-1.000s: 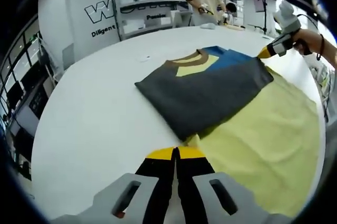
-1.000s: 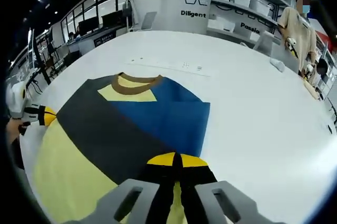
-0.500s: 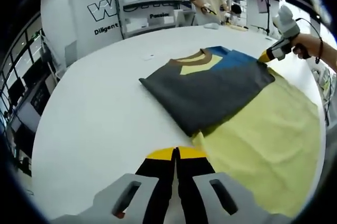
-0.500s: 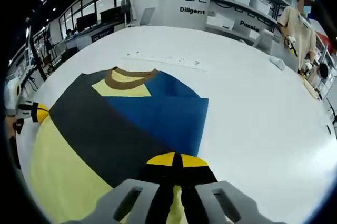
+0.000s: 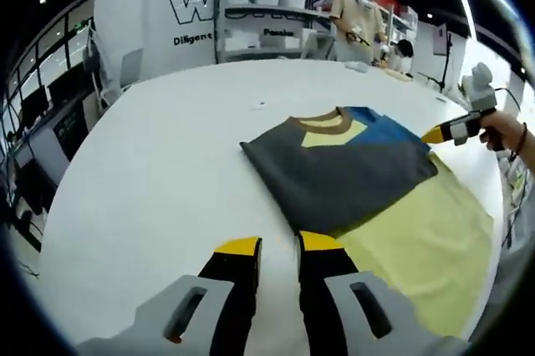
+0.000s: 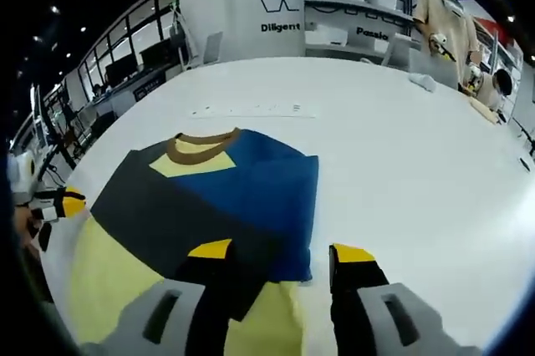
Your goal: Fold the garment on the visible template until the final outline fits inside the template.
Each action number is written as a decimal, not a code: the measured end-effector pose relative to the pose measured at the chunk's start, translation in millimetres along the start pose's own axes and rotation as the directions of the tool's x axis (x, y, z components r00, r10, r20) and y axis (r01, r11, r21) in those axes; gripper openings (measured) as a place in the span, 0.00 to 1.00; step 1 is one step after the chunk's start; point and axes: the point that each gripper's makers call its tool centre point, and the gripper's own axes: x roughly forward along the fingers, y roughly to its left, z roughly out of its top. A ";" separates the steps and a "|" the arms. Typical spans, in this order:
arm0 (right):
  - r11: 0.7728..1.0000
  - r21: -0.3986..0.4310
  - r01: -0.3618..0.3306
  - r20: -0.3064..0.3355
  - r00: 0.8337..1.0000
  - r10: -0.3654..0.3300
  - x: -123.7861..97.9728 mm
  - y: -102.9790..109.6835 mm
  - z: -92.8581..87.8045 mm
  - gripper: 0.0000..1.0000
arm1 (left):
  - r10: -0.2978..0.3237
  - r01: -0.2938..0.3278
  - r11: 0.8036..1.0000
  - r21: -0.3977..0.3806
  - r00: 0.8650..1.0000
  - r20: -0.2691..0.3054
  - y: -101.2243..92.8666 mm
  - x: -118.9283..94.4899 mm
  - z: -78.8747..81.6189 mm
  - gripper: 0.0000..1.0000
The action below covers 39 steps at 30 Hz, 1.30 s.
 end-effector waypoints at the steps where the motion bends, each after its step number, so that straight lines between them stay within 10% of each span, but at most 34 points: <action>1: 1.000 0.002 -0.002 -0.001 1.000 0.002 0.0 0.1 -1.0 0.45 | 0.000 0.000 1.000 -0.003 1.000 -0.001 -0.4 1.3 0.2 0.24; 7: 0.999 0.043 -0.010 -0.020 1.000 0.011 -2.2 -0.2 -12.8 0.52 | 0.002 -0.003 1.000 -0.024 1.000 -0.026 -5.6 12.1 -3.5 0.35; 21: 0.998 0.063 -0.011 -0.070 0.997 0.015 -16.9 -8.0 -44.0 0.42 | 0.006 0.001 0.999 0.054 0.992 -0.127 -20.0 23.0 -24.0 0.12; 39: 0.990 0.073 -0.124 -0.032 0.991 0.127 -47.9 24.2 -51.4 0.66 | 0.086 -0.056 0.980 0.189 0.984 -0.158 19.2 18.1 -20.5 0.11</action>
